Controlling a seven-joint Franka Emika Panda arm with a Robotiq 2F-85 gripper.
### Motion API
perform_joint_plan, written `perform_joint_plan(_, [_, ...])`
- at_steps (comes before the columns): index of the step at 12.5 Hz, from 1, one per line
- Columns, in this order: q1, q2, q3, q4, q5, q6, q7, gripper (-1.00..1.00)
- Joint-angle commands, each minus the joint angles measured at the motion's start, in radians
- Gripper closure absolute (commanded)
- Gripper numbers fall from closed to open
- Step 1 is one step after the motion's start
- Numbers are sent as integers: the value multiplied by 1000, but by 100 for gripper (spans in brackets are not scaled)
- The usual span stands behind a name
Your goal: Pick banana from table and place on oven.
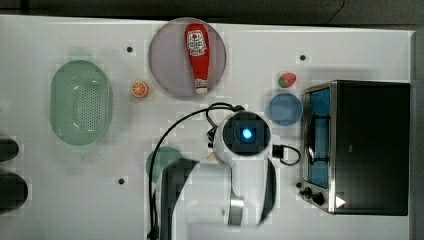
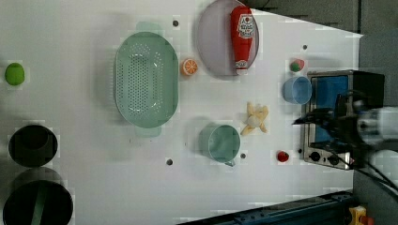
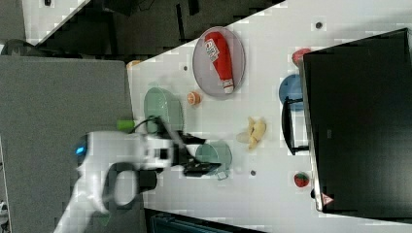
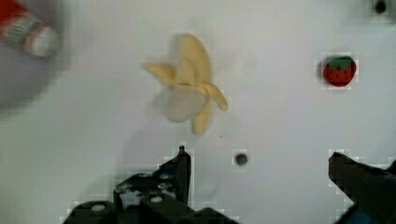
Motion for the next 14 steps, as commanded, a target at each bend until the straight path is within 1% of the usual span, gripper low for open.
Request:
perform_joint_plan(1, [18,18,-6,-9,3,168,41,-100])
perform_joint_plan(6, [14,245,-6,-57,4,444,43,-100])
perform_joint_plan(11, [15,390,-3,-69,4,600,43,-100])
perform_joint_plan(12, [15,408,-3,-69,4,617,43,-93])
perform_joint_plan(14, [15,429,-2,-71,4,643,43,-43])
